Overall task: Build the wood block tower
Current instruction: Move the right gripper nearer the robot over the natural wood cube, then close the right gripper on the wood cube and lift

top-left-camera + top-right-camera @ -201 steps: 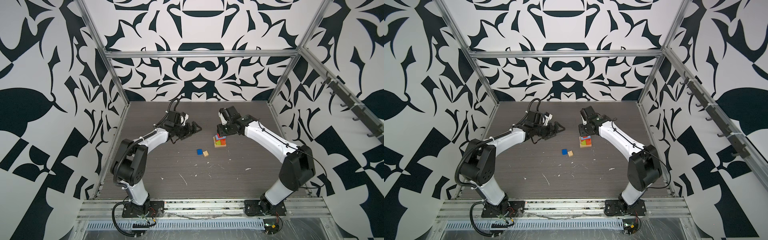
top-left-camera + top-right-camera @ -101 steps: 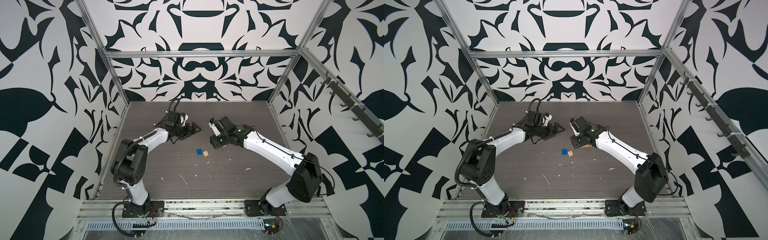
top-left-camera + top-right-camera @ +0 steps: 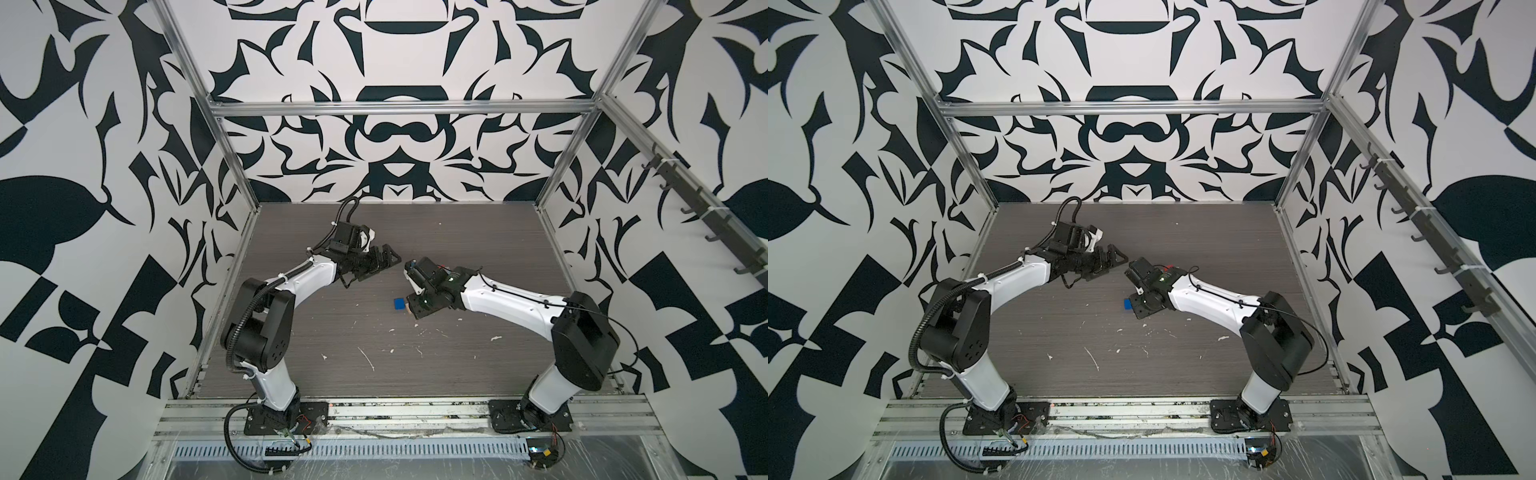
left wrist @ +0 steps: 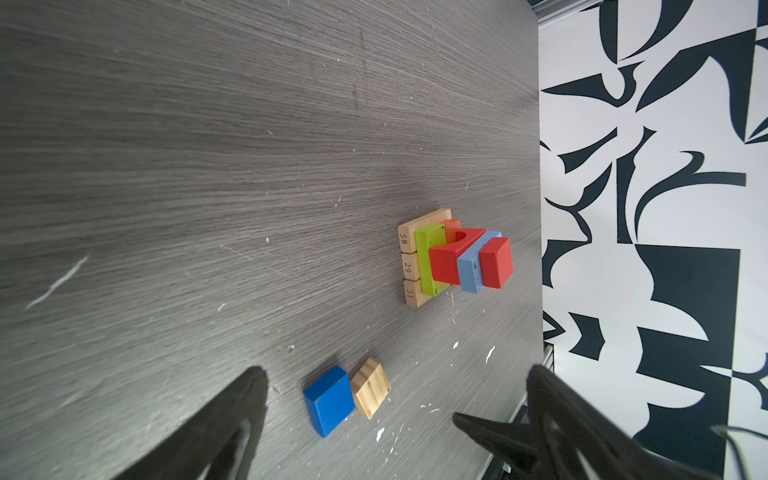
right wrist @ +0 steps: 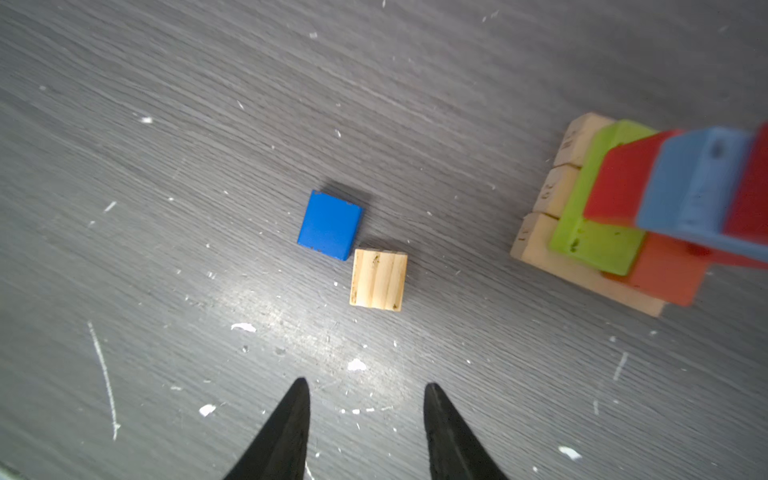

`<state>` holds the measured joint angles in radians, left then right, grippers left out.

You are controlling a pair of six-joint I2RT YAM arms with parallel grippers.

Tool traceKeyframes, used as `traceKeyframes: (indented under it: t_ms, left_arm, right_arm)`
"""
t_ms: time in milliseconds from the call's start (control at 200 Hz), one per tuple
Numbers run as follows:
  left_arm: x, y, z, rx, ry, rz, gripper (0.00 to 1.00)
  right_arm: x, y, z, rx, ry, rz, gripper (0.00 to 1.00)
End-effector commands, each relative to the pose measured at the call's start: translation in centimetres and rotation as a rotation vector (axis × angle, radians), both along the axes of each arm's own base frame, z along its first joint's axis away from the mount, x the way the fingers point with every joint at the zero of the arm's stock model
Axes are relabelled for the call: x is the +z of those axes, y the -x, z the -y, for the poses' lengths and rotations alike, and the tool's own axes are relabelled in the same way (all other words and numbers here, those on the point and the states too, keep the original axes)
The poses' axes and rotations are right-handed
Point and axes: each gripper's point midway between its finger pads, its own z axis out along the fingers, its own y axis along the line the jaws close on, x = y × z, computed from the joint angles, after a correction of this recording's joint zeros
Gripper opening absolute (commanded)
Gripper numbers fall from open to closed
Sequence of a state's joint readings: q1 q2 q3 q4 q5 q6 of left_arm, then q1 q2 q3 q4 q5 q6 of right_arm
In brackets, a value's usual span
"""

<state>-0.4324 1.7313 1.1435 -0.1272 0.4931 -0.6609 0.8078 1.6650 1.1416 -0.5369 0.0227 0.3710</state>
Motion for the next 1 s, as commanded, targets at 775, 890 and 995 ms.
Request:
traceKeyframes:
  t_ms: [775,890,995]
  left_arm:
    - [1.9,0.3,-0.2,-0.006,0.01,0.036,0.99]
    - [1.8,0.4,-0.2,-0.007,0.008,0.035,1.0]
    - [1.8,0.4,-0.3,-0.006,0.007,0.034,1.0]
  right_arm:
    - [-3.7,-2.7,-2.0,-0.058,0.026,0.021,0.45]
    - [-4.0,-3.1,-2.3,-0.062,0.03,0.022,0.44]
    - [-4.2,-3.3,-2.2,-0.069,0.043,0.024,0.43]
